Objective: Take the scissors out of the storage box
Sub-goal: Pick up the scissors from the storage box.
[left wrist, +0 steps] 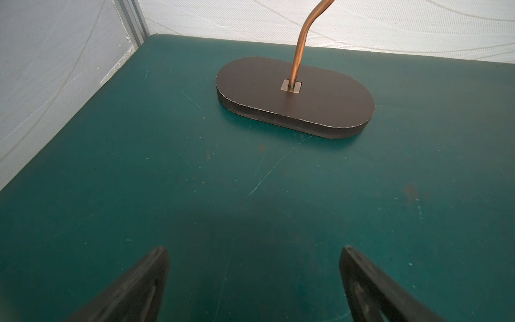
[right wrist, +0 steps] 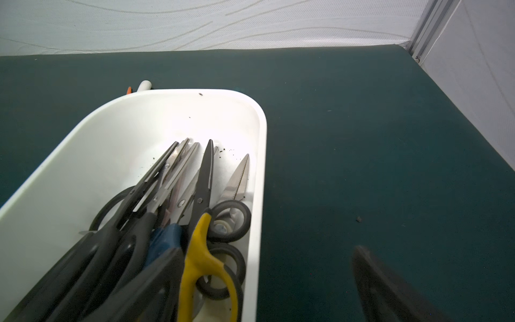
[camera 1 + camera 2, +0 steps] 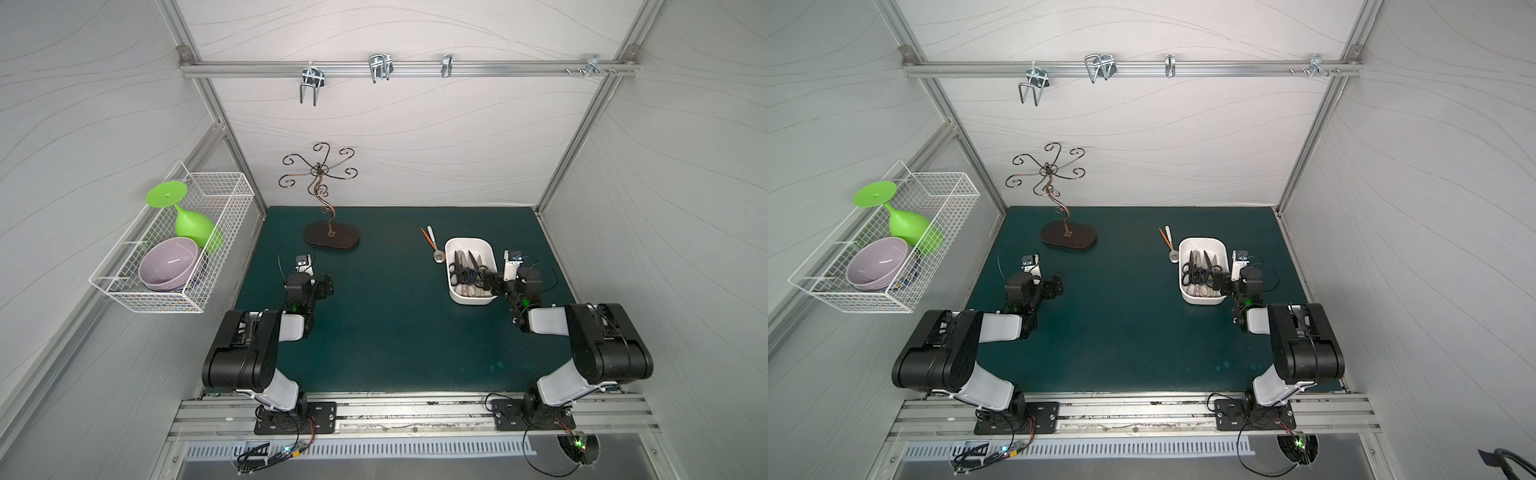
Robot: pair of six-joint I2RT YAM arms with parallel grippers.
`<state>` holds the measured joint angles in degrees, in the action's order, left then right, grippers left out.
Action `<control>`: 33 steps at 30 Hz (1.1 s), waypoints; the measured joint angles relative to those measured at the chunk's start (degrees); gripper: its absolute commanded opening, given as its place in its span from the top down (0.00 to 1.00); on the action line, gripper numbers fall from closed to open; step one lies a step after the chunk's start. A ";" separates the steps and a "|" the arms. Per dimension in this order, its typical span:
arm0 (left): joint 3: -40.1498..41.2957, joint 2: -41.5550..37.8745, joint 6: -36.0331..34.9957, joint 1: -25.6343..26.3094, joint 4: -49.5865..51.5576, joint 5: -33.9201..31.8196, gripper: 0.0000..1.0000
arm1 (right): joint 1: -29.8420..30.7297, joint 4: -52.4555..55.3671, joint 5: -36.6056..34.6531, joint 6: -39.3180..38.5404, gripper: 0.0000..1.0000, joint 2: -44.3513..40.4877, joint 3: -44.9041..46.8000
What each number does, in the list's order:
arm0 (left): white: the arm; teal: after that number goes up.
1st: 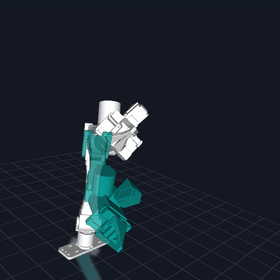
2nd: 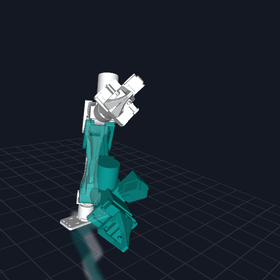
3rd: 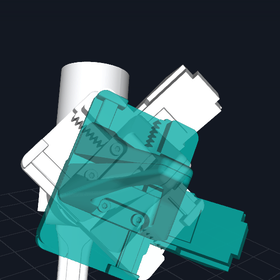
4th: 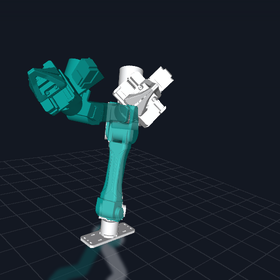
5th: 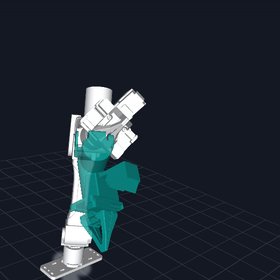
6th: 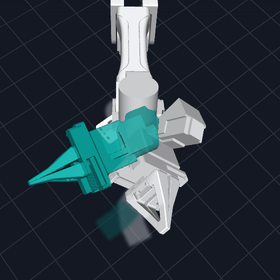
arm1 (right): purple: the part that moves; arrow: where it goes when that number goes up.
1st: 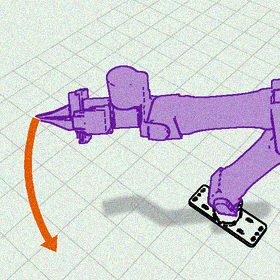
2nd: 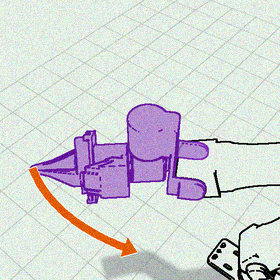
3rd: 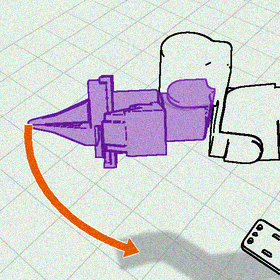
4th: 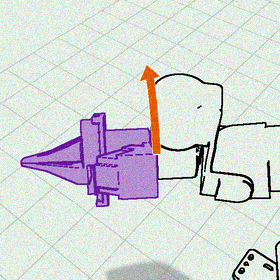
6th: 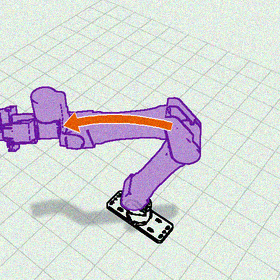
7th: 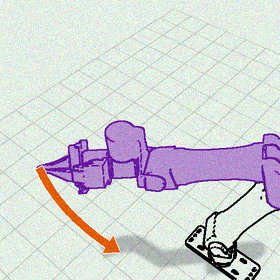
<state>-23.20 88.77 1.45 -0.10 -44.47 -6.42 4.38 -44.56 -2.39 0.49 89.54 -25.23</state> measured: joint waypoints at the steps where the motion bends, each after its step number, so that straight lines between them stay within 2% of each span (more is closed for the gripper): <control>1: -0.04 0.00 0.02 -0.11 -0.02 0.11 0.00 | -0.28 0.04 1.03 -0.02 0.01 0.00 0.00; 8: -0.13 -0.02 0.00 -0.57 0.00 0.87 0.01 | -1.49 0.15 5.38 -0.02 0.01 -0.02 -0.02; 12: -3.21 -2.16 -0.76 0.46 8.17 0.09 0.01 | -1.79 5.51 2.78 1.64 0.02 -1.73 -1.51; 16: -8.37 -6.84 -2.71 4.98 15.26 -3.32 0.01 | -2.34 16.94 -2.51 4.22 0.04 -4.98 -8.90; 19: -11.54 -10.40 -0.90 8.26 22.08 -4.52 0.00 | -2.45 28.30 -4.50 7.17 0.15 -7.23 -17.29; 22: -15.74 -12.24 3.74 9.55 31.28 -4.72 0.00 | -2.43 43.85 -4.44 11.52 0.29 -6.91 -29.73; 25: -20.63 -12.61 9.86 10.12 40.24 -3.74 0.00 | -0.92 56.83 -3.91 15.30 0.31 -6.03 -39.76; 29: -24.41 -12.81 16.68 12.09 47.82 -0.44 0.00 | 5.38 69.61 -3.98 17.38 0.40 -5.16 -44.89; 33: -25.46 -12.70 21.79 13.77 52.22 4.96 0.01 | 11.41 81.26 -2.73 17.55 0.56 -1.18 -49.27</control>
<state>-48.66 76.07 23.24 13.67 7.75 -1.45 15.79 36.71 -5.13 18.04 88.36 -74.50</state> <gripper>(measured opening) 0.995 0.494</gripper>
